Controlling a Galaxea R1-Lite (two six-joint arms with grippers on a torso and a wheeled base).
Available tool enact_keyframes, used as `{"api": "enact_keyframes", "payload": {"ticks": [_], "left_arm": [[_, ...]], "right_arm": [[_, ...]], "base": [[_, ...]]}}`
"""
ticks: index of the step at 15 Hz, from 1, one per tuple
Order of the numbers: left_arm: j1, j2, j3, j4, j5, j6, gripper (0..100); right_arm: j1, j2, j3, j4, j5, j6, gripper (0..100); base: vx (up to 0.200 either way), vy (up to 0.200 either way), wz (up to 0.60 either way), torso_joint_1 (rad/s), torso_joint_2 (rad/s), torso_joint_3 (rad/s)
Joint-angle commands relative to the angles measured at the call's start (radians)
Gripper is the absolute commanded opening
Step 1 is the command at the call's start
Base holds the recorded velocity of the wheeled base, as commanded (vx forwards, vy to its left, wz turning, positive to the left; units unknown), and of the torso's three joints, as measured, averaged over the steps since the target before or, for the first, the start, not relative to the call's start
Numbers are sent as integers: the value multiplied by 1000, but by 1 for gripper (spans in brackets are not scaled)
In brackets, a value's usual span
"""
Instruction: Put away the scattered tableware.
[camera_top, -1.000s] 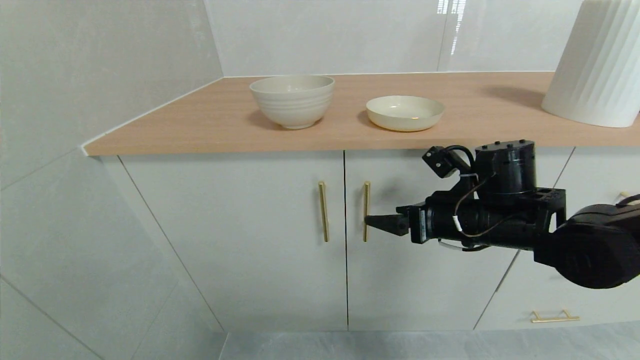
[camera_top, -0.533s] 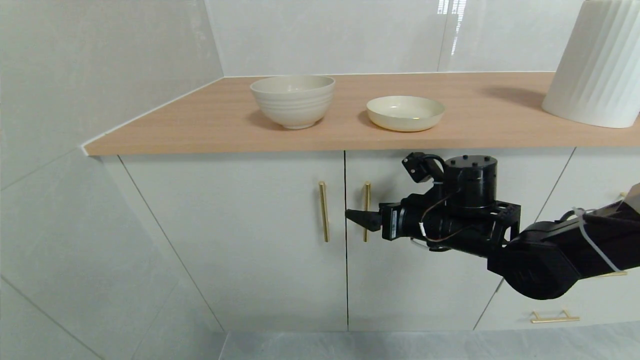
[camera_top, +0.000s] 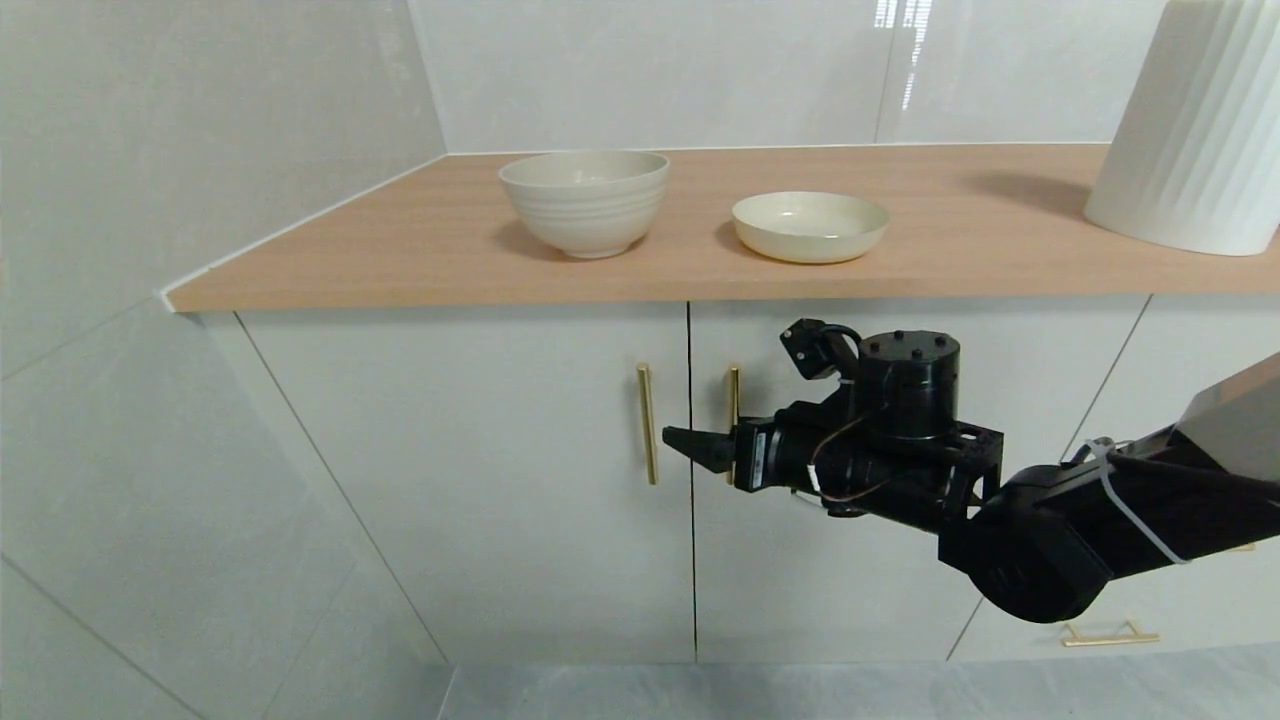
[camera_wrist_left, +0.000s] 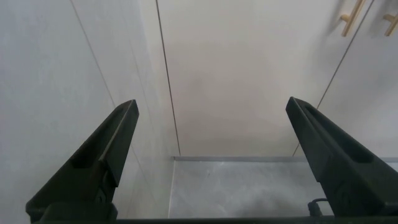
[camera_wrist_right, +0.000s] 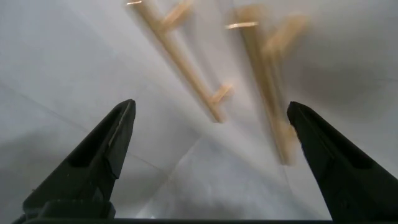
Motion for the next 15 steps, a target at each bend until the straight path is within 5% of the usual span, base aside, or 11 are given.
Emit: {"api": "enact_keyframes", "payload": {"ticks": [1, 9, 15], "left_arm": [[1, 2, -1, 0, 1, 0, 100], [1, 2, 0, 0, 1, 0, 100], [1, 2, 0, 0, 1, 0, 100]], "right_arm": [[8, -7, 11, -13, 3, 2, 100], [66, -24, 48, -14, 6, 43, 100], [80, -139, 194, -14, 35, 48, 100]], "base": [[0, 0, 0, 0, 0, 0], [0, 0, 0, 0, 0, 0], [0, 0, 0, 0, 0, 0]]}}
